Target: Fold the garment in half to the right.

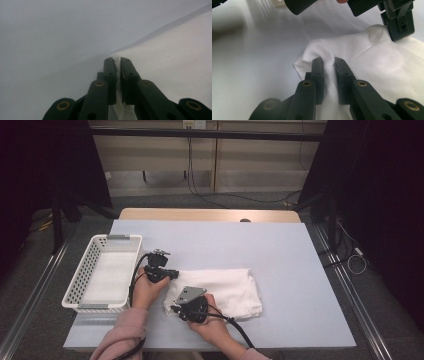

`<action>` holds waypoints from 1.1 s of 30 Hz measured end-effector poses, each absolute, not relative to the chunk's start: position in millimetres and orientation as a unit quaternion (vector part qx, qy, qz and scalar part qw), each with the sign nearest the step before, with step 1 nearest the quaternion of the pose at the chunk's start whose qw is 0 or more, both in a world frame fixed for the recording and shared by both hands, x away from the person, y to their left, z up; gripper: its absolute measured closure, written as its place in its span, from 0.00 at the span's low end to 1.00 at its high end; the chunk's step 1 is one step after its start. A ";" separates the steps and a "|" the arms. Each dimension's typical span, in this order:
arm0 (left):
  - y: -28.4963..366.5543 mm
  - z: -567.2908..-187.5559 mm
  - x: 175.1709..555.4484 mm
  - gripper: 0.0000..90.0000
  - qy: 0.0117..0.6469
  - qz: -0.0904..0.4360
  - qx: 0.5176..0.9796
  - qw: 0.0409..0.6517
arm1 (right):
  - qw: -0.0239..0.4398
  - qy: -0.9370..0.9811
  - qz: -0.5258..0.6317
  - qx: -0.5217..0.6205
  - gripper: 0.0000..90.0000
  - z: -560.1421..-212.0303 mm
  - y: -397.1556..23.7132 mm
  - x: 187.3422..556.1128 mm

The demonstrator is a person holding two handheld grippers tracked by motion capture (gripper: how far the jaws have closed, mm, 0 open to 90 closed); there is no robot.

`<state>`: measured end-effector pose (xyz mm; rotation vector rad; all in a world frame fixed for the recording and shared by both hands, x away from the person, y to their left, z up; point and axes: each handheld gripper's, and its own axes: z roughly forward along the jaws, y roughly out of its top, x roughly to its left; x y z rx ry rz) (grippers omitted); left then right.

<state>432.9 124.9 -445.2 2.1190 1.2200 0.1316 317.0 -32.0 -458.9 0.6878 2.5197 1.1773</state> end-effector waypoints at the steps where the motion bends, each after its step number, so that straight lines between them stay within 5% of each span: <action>1: 125.2 -445.5 433.0 0.94 0.470 0.050 0.812 0.342 | 0.137 0.871 0.407 0.238 0.89 -458.9 -32.0 317.0; 33: 131.4 -411.2 432.6 0.95 0.464 0.048 0.795 0.387 | 0.111 0.836 0.471 0.256 0.89 -439.8 -48.3 312.3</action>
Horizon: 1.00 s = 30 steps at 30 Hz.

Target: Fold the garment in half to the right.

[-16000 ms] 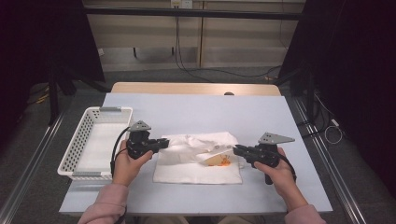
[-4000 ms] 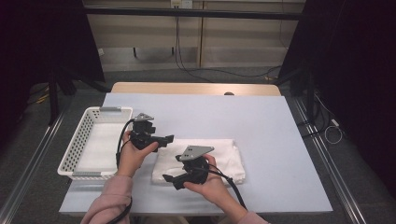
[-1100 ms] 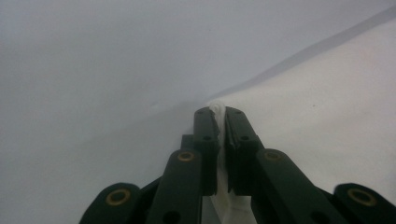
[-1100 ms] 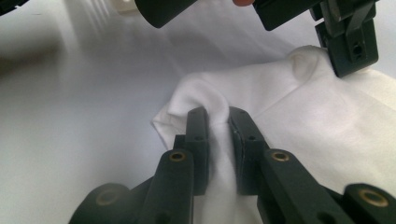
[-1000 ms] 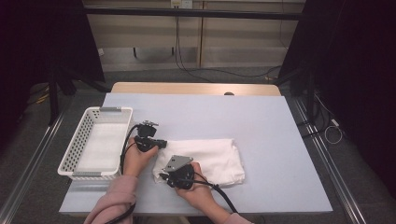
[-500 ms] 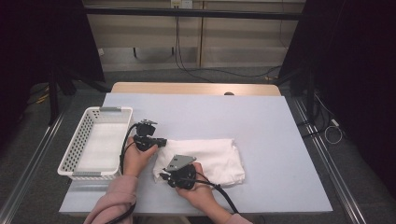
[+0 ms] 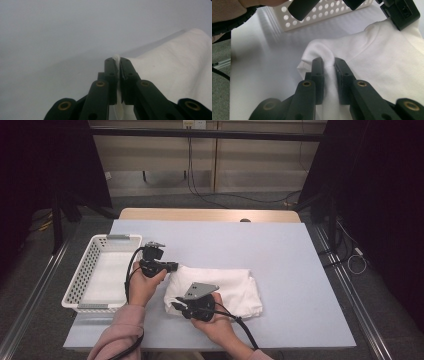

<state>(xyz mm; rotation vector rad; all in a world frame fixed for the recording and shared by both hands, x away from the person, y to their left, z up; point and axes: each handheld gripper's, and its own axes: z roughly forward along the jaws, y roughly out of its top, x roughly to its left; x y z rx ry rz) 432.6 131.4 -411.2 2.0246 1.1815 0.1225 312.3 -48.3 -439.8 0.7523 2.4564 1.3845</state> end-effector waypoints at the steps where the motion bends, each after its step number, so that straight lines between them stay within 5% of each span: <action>1: 131.3 -410.0 432.6 0.95 0.466 0.049 0.794 0.388 | 0.111 0.836 0.471 0.260 0.89 -437.9 -48.4 312.2; 30: 145.7 -395.2 436.5 0.95 0.471 0.050 0.788 0.394 | 0.101 0.824 0.498 0.250 0.89 -414.4 -41.2 317.5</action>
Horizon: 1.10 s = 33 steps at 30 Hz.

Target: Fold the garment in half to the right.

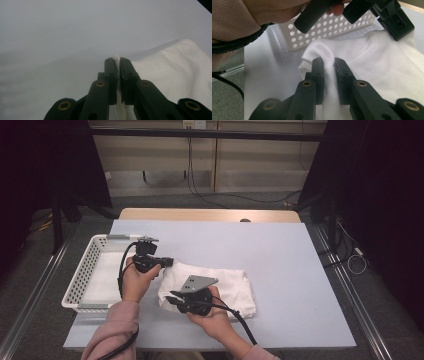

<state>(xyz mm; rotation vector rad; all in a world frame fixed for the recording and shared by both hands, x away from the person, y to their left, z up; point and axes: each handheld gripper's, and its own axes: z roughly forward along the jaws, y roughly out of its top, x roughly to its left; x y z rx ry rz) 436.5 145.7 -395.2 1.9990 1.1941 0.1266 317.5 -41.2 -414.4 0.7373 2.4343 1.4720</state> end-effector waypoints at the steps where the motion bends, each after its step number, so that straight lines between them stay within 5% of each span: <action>1: 145.6 -394.6 436.4 0.95 0.471 0.050 0.788 0.393 | 0.101 0.823 0.499 0.250 0.89 -413.7 -41.2 317.5; 33: 157.0 -380.3 439.2 0.95 0.473 0.053 0.791 0.384 | 0.082 0.813 0.517 0.254 0.89 -403.2 -30.4 323.2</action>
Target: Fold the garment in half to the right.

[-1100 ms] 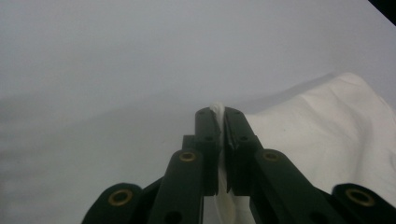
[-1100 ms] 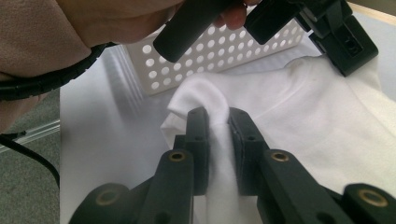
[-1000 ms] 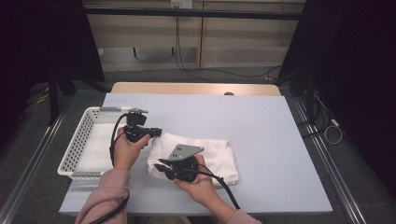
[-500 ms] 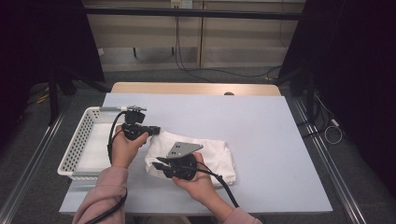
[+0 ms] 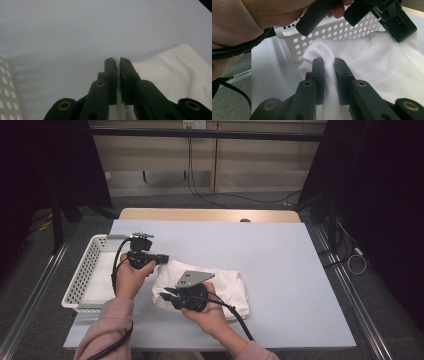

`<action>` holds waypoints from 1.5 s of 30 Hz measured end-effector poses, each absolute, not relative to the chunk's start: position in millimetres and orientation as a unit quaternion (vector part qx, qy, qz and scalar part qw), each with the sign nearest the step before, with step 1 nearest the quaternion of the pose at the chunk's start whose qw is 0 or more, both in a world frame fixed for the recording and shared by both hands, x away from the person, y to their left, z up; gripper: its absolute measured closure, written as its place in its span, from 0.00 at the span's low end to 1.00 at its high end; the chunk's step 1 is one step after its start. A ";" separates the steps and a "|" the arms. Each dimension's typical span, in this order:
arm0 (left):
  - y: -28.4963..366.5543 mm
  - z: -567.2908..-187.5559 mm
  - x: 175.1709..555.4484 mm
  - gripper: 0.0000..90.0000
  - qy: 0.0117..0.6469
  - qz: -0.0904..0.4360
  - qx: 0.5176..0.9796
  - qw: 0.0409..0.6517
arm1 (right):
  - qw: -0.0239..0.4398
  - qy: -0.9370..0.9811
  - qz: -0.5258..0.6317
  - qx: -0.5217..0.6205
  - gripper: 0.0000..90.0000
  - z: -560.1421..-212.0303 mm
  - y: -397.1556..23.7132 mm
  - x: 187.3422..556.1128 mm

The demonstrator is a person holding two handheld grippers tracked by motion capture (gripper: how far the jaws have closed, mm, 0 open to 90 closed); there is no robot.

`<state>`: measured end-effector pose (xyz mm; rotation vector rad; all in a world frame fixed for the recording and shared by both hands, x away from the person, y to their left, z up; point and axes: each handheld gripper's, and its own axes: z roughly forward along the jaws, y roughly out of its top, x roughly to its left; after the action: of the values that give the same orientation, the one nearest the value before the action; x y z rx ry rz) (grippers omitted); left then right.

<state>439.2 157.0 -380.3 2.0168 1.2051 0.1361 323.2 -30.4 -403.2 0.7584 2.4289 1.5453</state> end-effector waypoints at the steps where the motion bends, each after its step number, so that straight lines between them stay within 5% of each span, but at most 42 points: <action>1: 157.4 -380.1 439.4 0.95 0.472 0.054 0.791 0.385 | 0.081 0.812 0.519 0.254 0.90 -402.5 -29.8 323.2; 45: 171.9 -370.2 440.7 0.95 0.480 0.051 0.791 0.376 | 0.083 0.810 0.528 0.240 0.89 -392.5 -17.8 326.2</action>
<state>440.7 171.9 -370.2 2.0236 1.2286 0.1314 326.2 -17.8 -392.5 0.7165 2.4192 1.5758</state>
